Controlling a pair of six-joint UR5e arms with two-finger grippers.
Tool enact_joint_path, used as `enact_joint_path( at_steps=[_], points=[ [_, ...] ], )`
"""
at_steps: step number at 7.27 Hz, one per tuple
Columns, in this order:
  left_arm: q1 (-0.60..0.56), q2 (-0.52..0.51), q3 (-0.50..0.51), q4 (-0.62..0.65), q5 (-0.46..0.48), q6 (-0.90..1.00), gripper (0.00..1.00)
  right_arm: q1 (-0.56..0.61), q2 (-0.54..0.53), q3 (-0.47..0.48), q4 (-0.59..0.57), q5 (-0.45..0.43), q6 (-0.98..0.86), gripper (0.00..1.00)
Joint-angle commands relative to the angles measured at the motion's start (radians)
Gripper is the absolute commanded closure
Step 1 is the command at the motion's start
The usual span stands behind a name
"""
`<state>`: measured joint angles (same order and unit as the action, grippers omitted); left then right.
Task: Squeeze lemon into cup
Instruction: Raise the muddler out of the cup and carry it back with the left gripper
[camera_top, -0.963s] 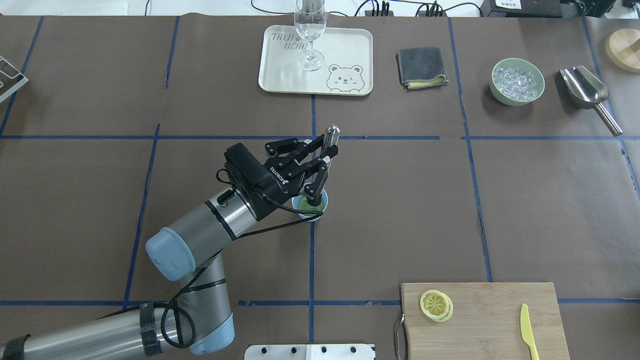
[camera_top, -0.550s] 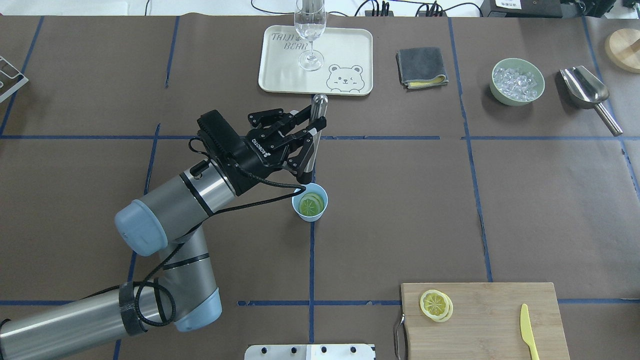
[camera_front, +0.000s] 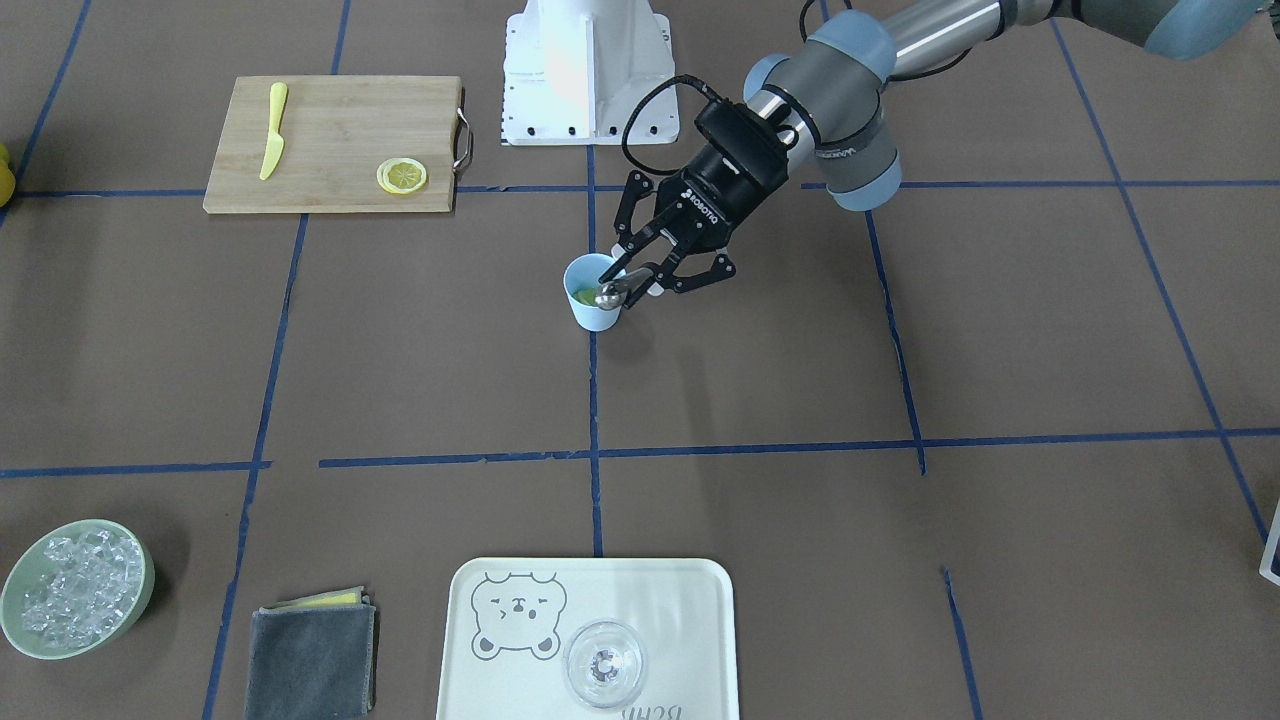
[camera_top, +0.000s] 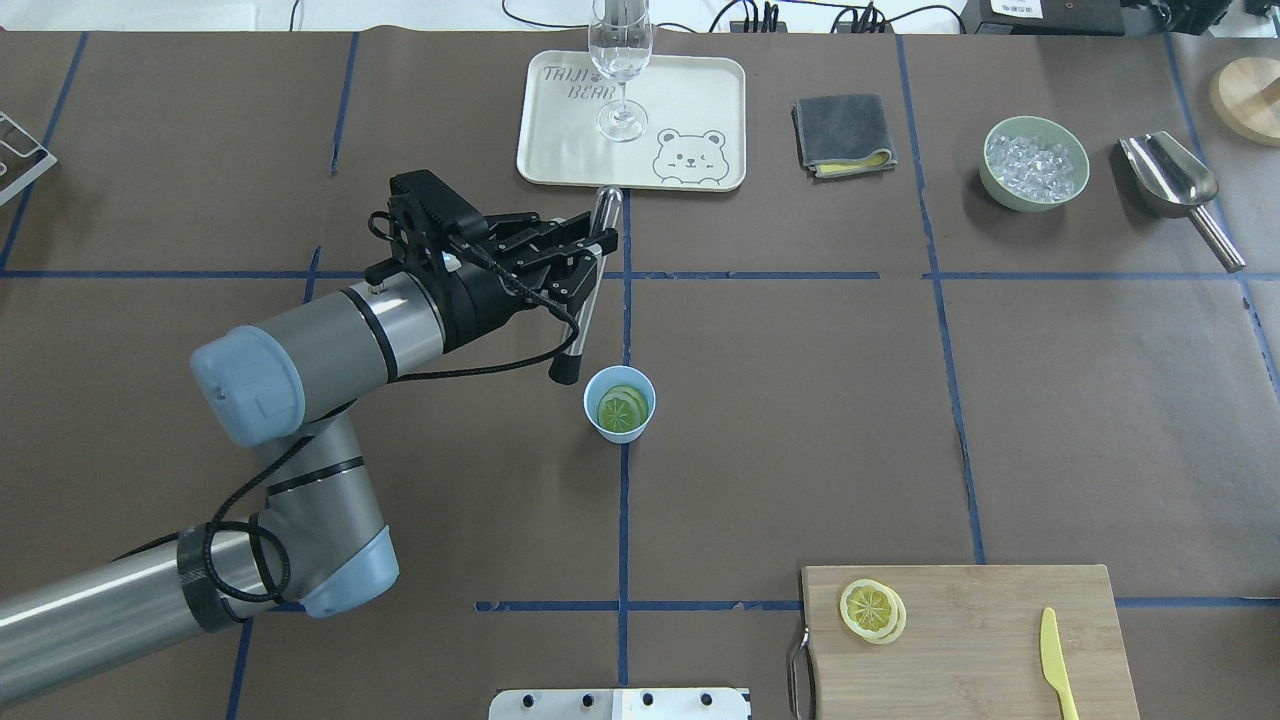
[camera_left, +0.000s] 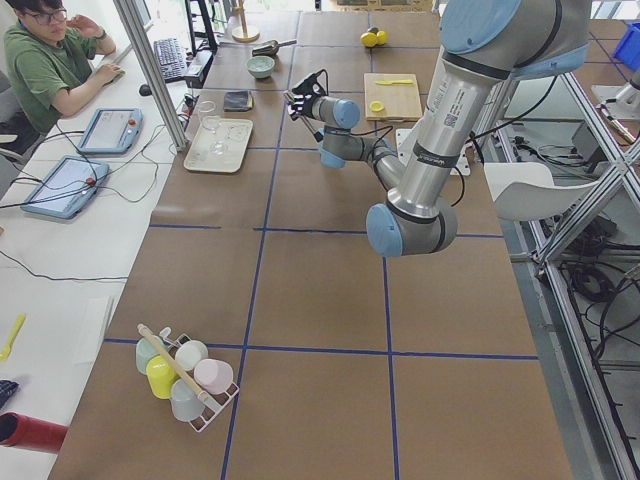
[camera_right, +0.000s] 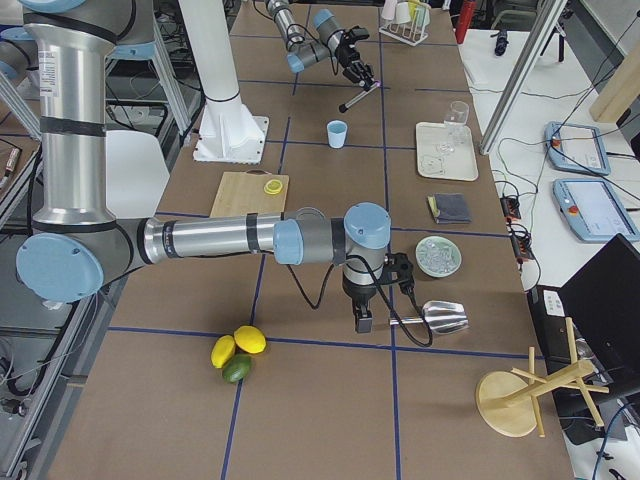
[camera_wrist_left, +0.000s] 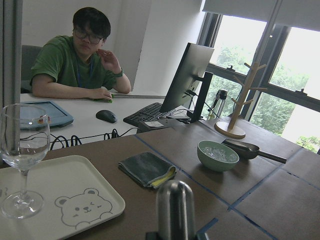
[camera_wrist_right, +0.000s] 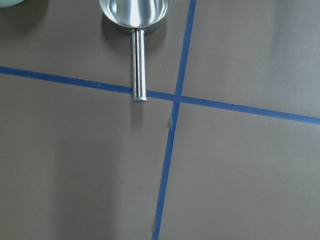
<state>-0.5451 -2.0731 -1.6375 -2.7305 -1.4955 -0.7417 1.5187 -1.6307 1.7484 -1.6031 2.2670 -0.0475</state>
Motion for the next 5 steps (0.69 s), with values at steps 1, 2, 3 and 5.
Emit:
enact_joint_path(
  at_steps=[1, 2, 3, 5],
  points=[
    [-0.143, 0.054, -0.106, 0.386, -0.281, -0.053, 1.00, 0.000, -0.001, -0.013, 0.002, 0.002, -0.005, 0.00],
    [-0.179, 0.104, -0.125, 0.459, -0.288, -0.070, 1.00, 0.000, 0.000, -0.017, 0.002, 0.002, -0.005, 0.00],
    [-0.209, 0.166, -0.122, 0.469, -0.288, -0.085, 1.00, 0.000, 0.000, -0.017, 0.002, 0.003, -0.005, 0.00],
    [-0.259, 0.299, -0.110, 0.479, -0.285, -0.087, 1.00, 0.000, -0.001, -0.024, 0.002, 0.003, -0.003, 0.00]
  ],
)
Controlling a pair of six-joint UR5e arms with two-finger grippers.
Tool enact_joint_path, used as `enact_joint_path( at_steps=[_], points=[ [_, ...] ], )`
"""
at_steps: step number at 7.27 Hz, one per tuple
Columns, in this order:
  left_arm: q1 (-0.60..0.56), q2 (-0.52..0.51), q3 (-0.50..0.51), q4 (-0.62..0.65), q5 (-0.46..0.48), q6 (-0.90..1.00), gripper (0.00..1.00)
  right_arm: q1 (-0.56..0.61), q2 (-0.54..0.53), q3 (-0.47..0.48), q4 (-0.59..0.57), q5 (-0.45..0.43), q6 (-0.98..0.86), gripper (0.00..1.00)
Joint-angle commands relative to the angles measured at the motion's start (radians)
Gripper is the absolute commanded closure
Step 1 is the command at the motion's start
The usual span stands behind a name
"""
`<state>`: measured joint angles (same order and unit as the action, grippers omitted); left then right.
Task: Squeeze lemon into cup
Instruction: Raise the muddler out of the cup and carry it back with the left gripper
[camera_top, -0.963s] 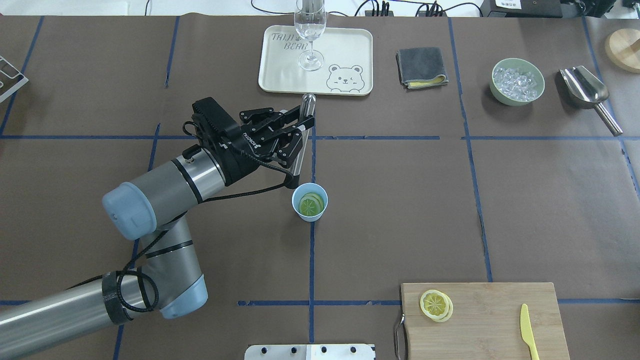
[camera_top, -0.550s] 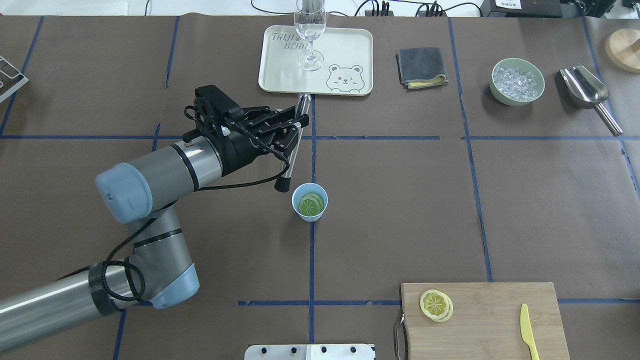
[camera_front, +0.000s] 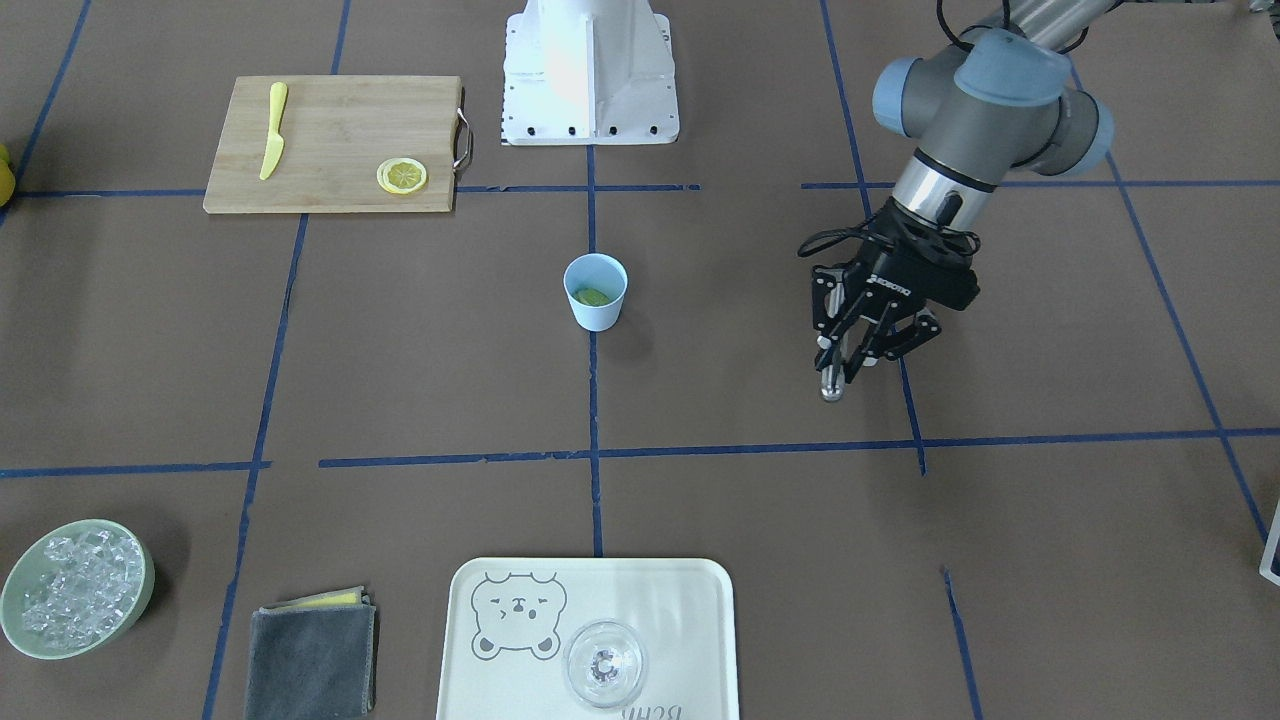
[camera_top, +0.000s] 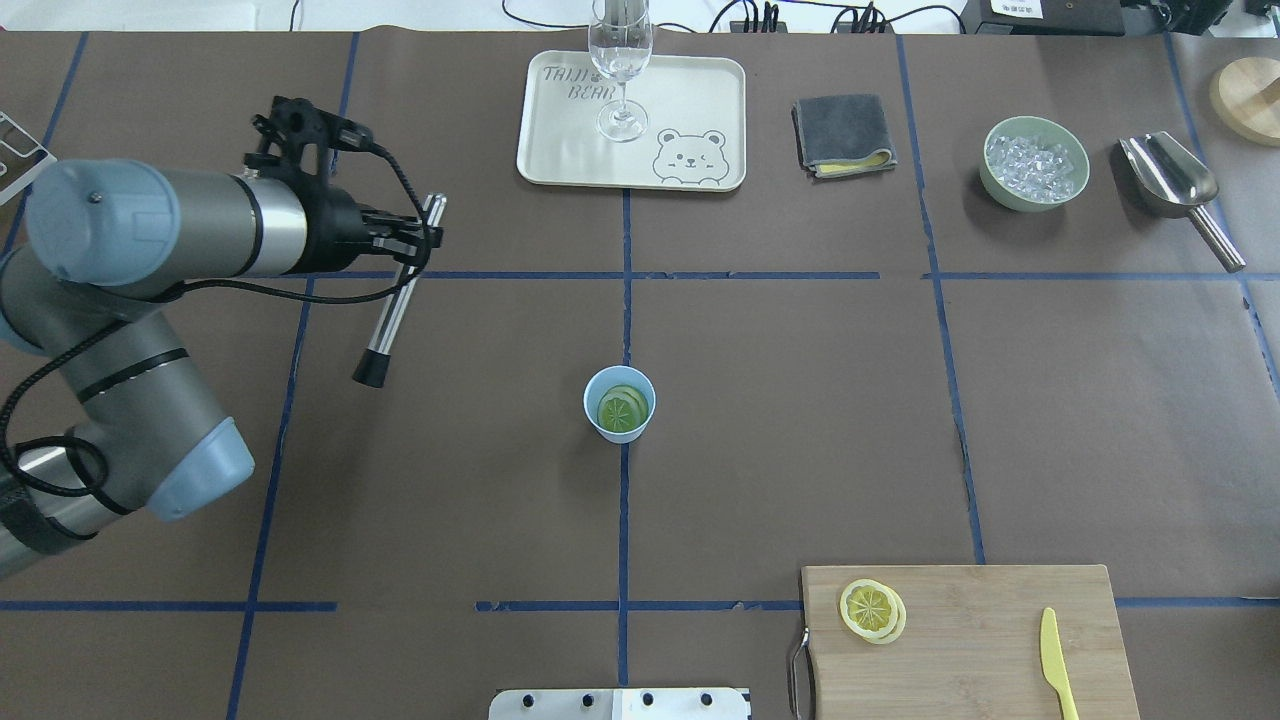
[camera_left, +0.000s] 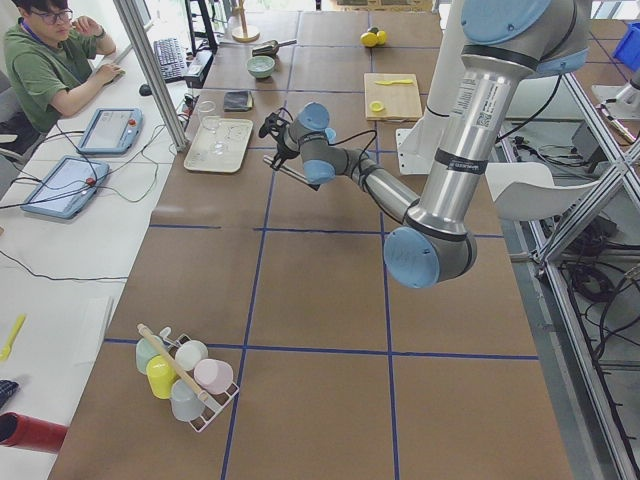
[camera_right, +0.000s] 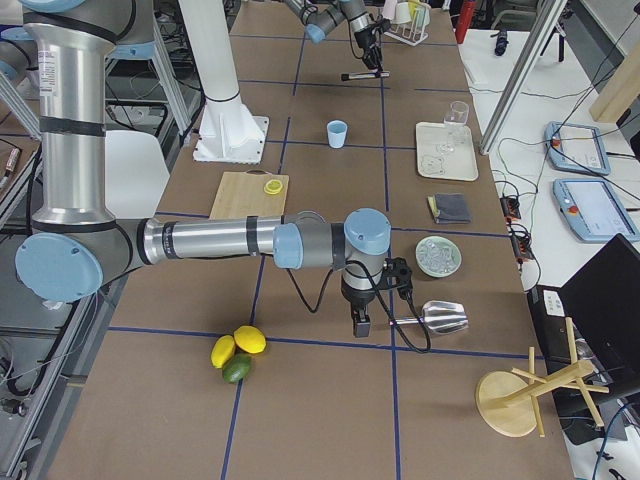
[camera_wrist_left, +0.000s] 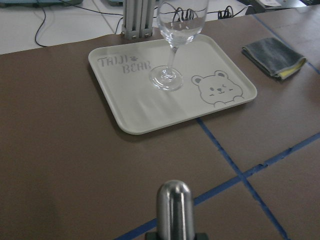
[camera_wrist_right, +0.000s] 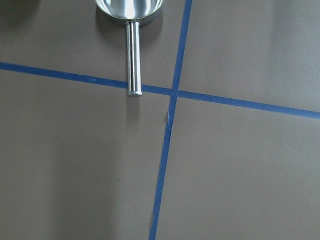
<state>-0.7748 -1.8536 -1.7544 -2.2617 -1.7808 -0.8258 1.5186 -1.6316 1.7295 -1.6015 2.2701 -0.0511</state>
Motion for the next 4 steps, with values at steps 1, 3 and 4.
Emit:
enact_joint_path(
  at_steps=[1, 3, 4],
  points=[
    [-0.037, 0.139, 0.010, 0.010, 0.004, -0.001, 1.00, 0.000, -0.001, -0.005, 0.000, 0.000, 0.000, 0.00],
    [-0.040, 0.213, 0.024, 0.040, 0.006, 0.001, 1.00, 0.000, -0.001, -0.011, 0.000, 0.000, 0.000, 0.00],
    [-0.038, 0.218, 0.026, 0.119, 0.008, -0.004, 1.00, 0.000, -0.001, -0.013, 0.000, 0.000, 0.000, 0.00]
  ],
)
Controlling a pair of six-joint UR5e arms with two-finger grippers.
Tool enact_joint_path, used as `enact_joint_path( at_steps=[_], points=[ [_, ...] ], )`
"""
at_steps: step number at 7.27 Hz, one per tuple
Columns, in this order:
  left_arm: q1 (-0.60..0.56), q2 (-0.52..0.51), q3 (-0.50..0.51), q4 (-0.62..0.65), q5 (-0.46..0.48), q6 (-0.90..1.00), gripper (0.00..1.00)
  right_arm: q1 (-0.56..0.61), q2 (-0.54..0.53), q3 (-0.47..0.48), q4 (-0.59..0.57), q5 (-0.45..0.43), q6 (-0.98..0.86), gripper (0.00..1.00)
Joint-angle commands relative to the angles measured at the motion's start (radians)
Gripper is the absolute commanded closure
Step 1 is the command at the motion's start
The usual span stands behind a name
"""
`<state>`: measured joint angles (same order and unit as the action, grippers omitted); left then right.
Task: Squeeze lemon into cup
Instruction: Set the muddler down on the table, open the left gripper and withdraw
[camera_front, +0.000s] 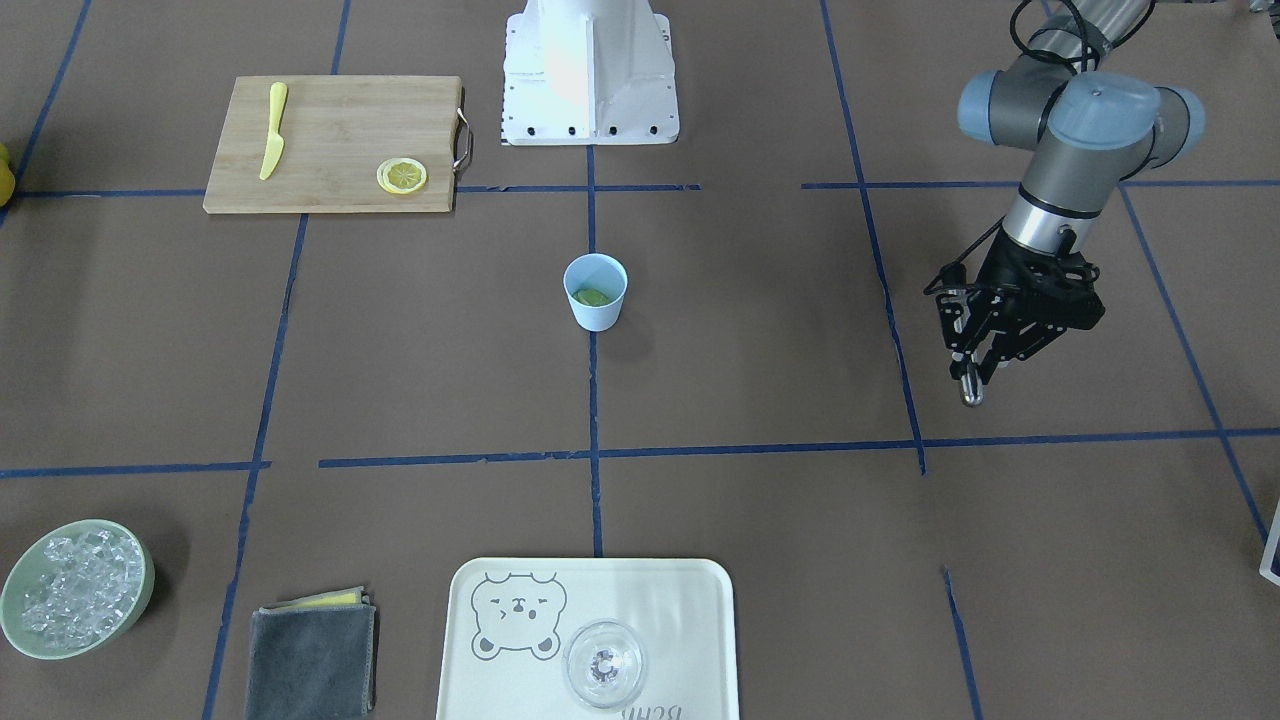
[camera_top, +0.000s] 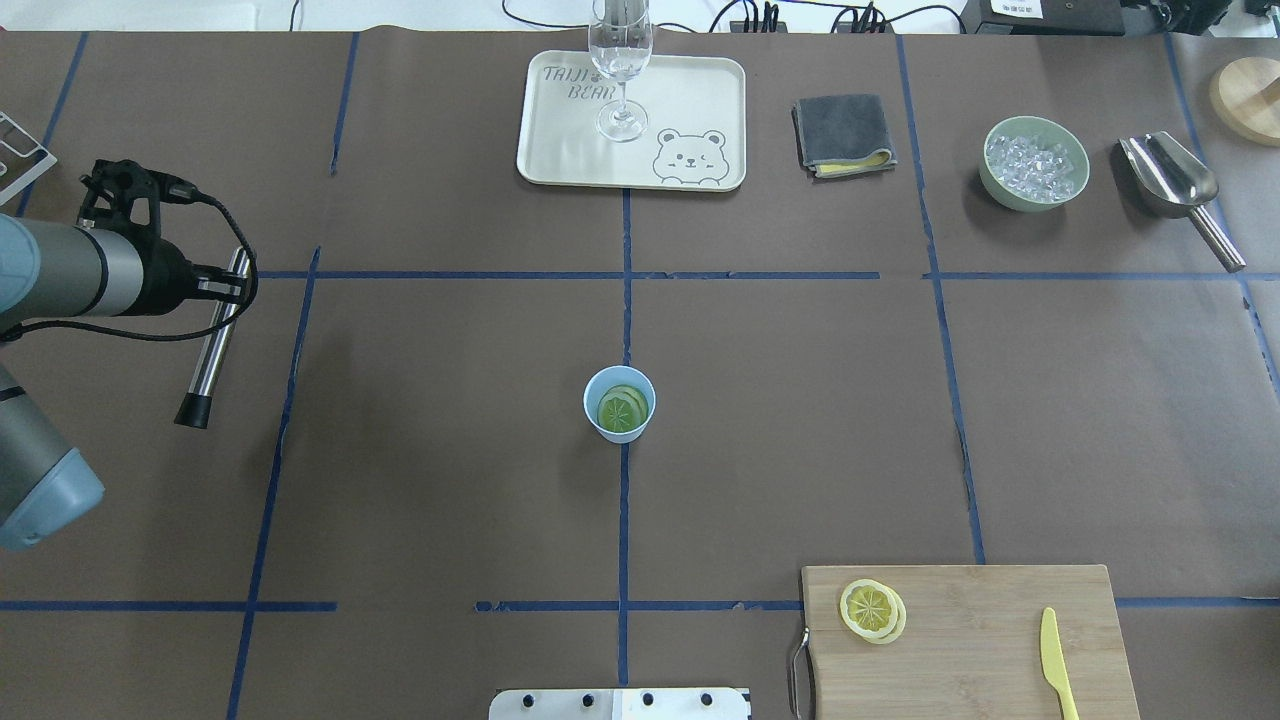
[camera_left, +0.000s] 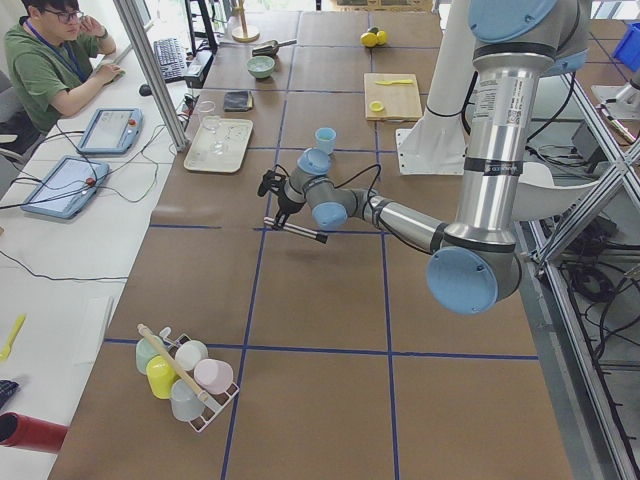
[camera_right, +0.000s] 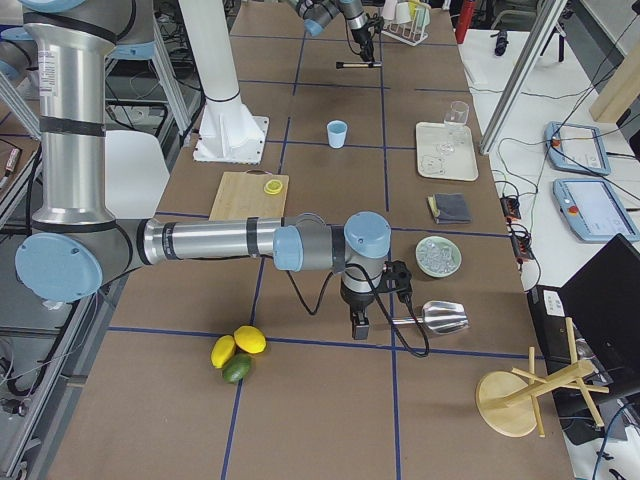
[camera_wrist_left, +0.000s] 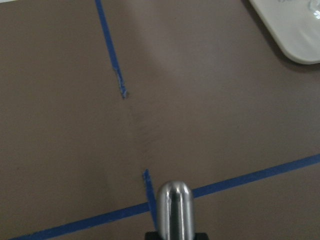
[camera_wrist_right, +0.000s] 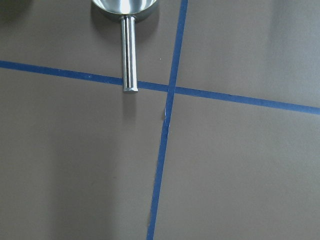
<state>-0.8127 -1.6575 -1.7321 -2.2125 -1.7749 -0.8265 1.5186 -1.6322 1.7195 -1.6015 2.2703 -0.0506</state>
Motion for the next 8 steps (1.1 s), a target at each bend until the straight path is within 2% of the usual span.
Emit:
enact_joint_path(
  at_steps=[1, 4, 8],
  points=[
    [0.000, 0.021, 0.003, 0.129, 0.002, -0.008, 1.00, 0.000, 0.000, -0.008, 0.000, 0.000, 0.000, 0.00],
    [0.009, -0.004, 0.009, 0.223, 0.000, -0.092, 1.00, 0.000, 0.002, -0.008, 0.002, 0.000, 0.000, 0.00],
    [0.013, -0.044, 0.074, 0.224, 0.002, -0.121, 1.00, 0.000, 0.002, -0.008, 0.002, 0.000, 0.000, 0.00]
  ],
)
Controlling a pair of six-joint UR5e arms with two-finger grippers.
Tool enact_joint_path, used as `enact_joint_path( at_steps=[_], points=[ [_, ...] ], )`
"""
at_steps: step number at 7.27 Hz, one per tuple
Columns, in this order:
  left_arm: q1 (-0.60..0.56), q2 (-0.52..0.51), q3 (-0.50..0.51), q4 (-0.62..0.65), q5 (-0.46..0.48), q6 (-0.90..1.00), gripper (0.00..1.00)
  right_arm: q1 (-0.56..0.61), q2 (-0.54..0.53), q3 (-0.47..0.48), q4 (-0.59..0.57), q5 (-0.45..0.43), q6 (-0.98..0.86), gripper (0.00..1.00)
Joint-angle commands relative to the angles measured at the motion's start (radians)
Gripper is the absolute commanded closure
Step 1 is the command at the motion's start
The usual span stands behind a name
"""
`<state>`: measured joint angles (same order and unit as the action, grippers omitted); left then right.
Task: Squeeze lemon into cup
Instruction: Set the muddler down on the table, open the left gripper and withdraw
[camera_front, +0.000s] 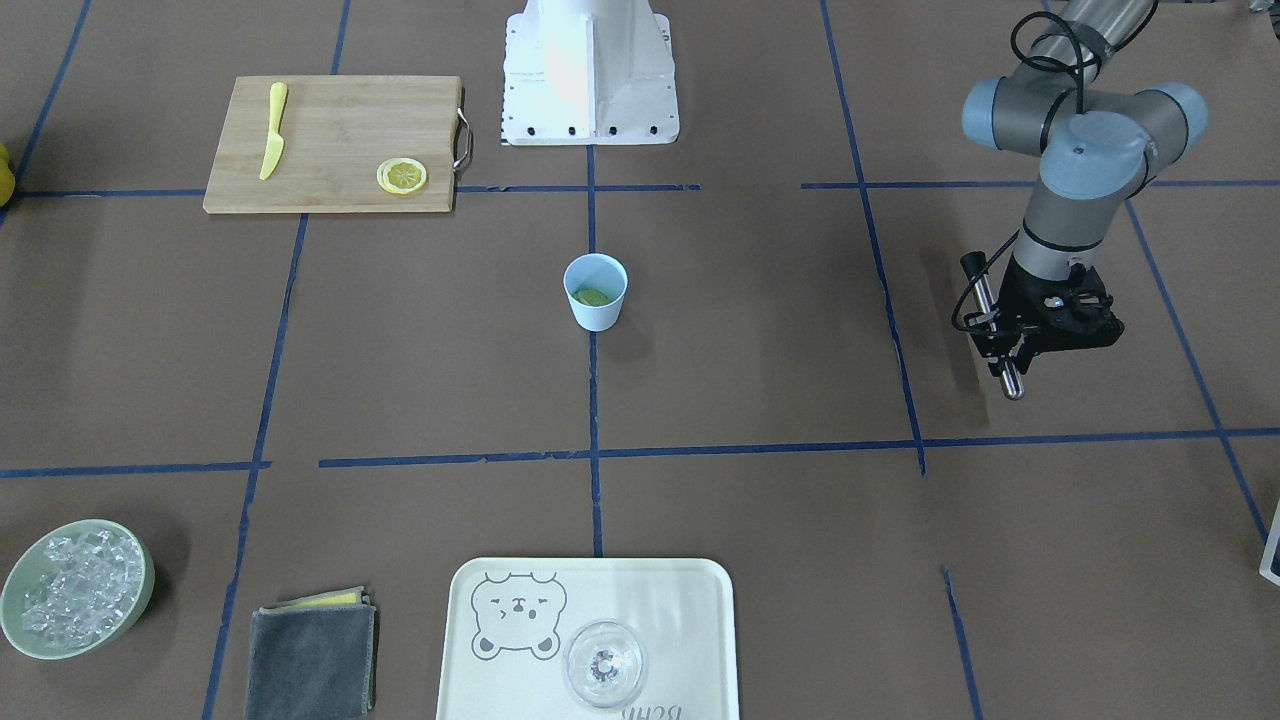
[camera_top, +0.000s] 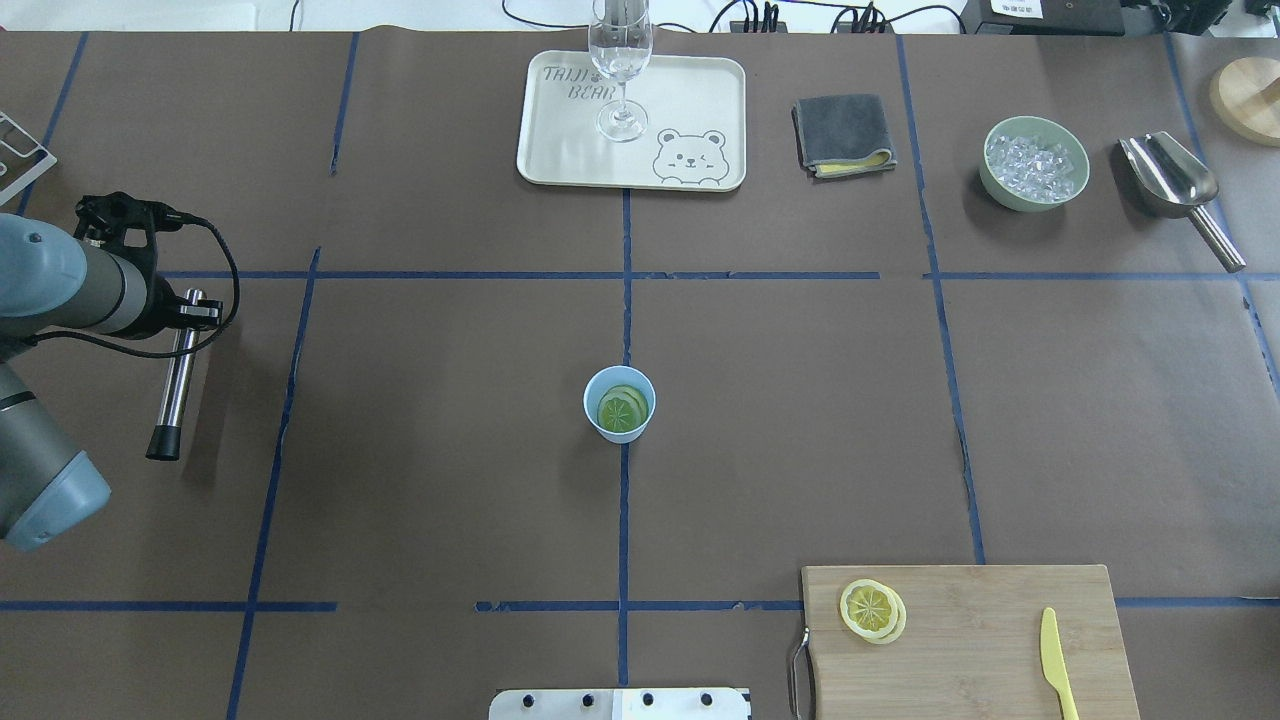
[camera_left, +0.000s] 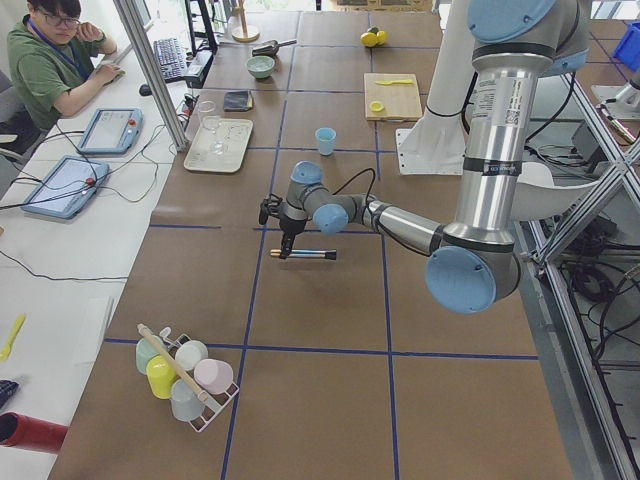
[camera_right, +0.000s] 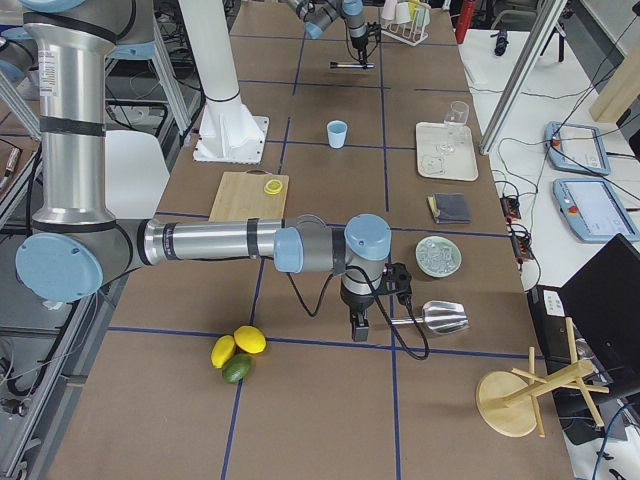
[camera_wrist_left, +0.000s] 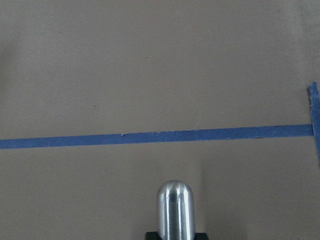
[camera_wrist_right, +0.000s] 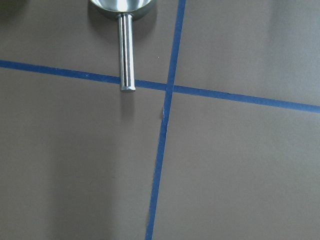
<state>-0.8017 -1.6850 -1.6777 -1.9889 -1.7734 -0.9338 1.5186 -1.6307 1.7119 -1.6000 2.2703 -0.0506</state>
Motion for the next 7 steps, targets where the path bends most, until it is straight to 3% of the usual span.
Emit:
enact_joint_path(
  at_steps=[1, 2, 3, 5, 6, 7],
  points=[
    [0.002, -0.021, 0.027, -0.001, 0.000, -0.014, 1.00, 0.000, 0.000, 0.000, 0.000, 0.000, 0.000, 0.00],
    [0.004, -0.022, 0.027, -0.002, 0.000, -0.011, 1.00, 0.000, 0.002, 0.000, 0.000, 0.000, 0.000, 0.00],
    [0.015, -0.024, 0.029, -0.002, 0.003, -0.010, 0.67, 0.000, 0.002, 0.000, -0.001, 0.000, 0.000, 0.00],
    [0.027, -0.024, 0.029, -0.007, 0.046, -0.010, 0.38, 0.000, 0.002, 0.000, 0.000, 0.000, 0.000, 0.00],
    [0.027, -0.024, 0.027, -0.008, 0.048, -0.008, 0.00, 0.000, 0.002, 0.000, 0.000, 0.000, 0.002, 0.00],
    [0.027, -0.022, 0.020, -0.008, 0.046, 0.001, 0.00, 0.000, 0.002, 0.000, -0.001, 0.000, 0.002, 0.00]
  ],
)
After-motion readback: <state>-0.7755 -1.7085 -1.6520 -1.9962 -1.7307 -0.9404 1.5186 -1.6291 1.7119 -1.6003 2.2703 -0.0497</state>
